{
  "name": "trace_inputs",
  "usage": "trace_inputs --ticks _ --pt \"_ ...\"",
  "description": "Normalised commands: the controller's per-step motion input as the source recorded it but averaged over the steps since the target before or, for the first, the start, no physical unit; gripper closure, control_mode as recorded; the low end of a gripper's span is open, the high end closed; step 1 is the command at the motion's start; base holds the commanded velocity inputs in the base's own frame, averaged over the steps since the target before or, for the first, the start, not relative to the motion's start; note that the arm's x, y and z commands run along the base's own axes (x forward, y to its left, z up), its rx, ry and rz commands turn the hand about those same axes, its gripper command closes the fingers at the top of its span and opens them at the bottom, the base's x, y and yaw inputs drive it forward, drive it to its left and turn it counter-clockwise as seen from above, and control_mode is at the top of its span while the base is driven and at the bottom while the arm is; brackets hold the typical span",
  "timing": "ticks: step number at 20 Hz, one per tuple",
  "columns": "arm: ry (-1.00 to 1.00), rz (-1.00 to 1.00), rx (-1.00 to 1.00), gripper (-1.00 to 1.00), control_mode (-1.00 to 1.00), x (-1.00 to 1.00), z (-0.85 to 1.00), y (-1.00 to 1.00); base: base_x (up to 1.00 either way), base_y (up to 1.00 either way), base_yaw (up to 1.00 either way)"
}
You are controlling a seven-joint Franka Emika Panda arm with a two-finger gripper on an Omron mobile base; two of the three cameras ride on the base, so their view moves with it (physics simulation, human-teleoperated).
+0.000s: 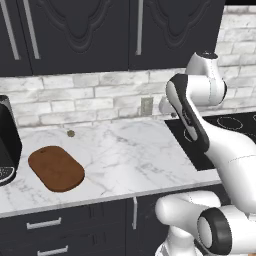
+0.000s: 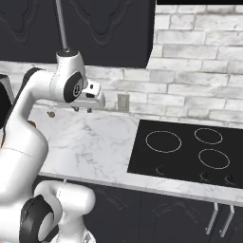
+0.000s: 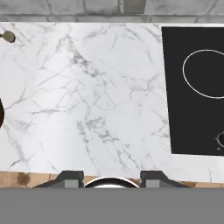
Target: Open the drawer on the left and place the cutting tools on the cutting board.
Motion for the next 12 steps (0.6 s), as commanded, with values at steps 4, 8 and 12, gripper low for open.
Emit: trace_inputs --ticks 4,8,12 --pt "-0.02 0.00 -0.02 -1.00 -1.00 -0.25 0.00 0.06 0.00 0.00 0.00" --pt "-0.09 0.09 -0.18 -1.00 -1.00 -0.61 0.00 0.57 0.00 0.00 0.00" --pt "-0.04 0.12 -0.27 -1.00 -1.00 -0.54 -0.04 0.74 0.00 0.00 0.00"
